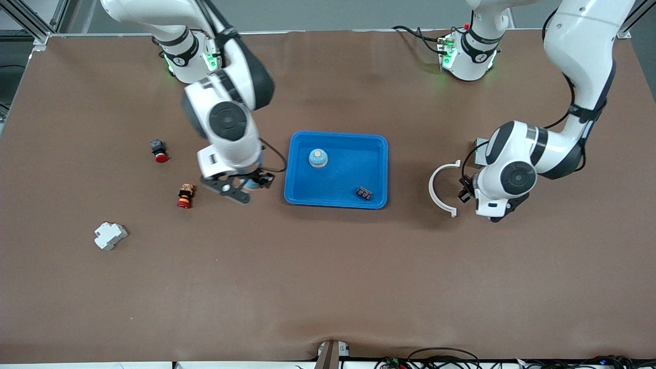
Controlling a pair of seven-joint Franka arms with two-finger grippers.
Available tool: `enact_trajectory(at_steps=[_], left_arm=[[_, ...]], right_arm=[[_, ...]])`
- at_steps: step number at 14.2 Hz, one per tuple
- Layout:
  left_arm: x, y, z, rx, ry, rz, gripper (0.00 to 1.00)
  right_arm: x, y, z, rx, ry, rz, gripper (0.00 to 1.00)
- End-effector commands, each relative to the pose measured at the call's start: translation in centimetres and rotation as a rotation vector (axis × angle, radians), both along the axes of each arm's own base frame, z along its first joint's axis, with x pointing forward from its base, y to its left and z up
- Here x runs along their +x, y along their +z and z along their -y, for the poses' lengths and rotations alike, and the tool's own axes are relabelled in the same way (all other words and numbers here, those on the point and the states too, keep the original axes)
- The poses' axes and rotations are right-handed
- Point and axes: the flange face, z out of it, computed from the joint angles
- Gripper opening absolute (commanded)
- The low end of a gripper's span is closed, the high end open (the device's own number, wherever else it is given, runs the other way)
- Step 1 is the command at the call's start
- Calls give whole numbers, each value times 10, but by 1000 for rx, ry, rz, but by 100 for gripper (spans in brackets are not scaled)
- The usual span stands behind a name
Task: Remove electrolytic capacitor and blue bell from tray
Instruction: 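Carry the bell toward the red buttons while the left gripper places the capacitor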
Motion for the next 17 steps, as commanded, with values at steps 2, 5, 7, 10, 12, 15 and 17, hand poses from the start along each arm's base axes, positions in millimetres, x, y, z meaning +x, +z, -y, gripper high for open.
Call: enact_trajectory(at_steps=[2, 5, 7, 10, 12, 15, 17], left_arm=[[4, -14, -6, 16, -31, -2, 0], [11, 4, -12, 47, -36, 36, 100], [23, 29, -12, 47, -12, 75, 100], [33, 82, 17, 15, 33, 49, 100], [25, 106, 67, -10, 18, 44, 100], [25, 126, 130, -55, 83, 93, 100], [16, 120, 181, -80, 58, 108, 100]], right_arm=[[16, 13, 88, 25, 131, -45, 0], [40, 19, 169, 51, 239, -53, 0], [49, 18, 217, 65, 300, -52, 0], [42, 7, 247, 74, 342, -30, 0], [30, -10, 275, 78, 382, 10, 0], [11, -38, 309, 80, 428, 33, 0], [-4, -57, 333, 82, 437, 41, 0]])
